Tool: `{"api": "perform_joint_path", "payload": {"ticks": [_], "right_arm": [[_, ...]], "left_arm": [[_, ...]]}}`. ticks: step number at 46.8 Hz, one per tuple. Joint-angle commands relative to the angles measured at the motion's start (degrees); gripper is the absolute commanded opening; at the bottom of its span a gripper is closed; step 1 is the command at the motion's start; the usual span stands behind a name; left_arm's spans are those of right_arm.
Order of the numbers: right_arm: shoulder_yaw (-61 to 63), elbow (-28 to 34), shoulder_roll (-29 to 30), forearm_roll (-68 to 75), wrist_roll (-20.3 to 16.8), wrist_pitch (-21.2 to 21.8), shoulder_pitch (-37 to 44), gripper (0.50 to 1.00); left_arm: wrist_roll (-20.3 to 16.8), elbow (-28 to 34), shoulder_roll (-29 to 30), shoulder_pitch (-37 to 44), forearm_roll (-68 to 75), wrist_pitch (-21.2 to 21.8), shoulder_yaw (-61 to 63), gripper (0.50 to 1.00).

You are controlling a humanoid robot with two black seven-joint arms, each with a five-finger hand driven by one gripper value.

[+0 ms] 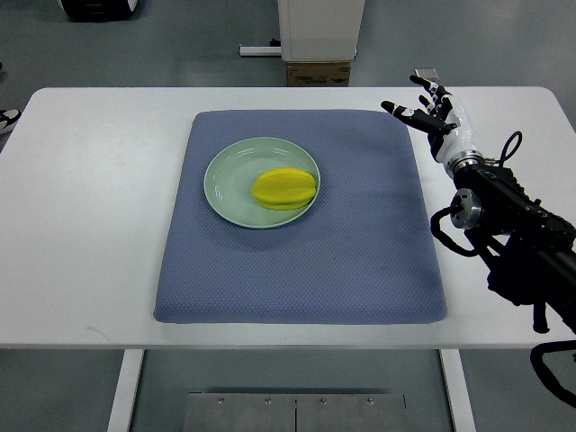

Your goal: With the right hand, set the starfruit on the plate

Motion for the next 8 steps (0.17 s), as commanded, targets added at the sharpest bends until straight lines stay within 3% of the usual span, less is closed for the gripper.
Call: {"api": "perform_joint_path", "payload": {"ticks": [1, 8], "right_arm": [[0.04, -0.09, -0.08, -0.08, -0.06, 0.0, -0.4, 1.0], [0.04, 0.0, -0.08, 0.01, 0.02, 0.0, -1.01, 1.0]], "left_arm": [[-0.01, 0.0, 0.0, -0.01, -0.03, 0.01, -0.06, 1.0], [-0.01, 0.0, 0.0, 0.08, -0.03, 0.01, -0.06, 1.0]]}}
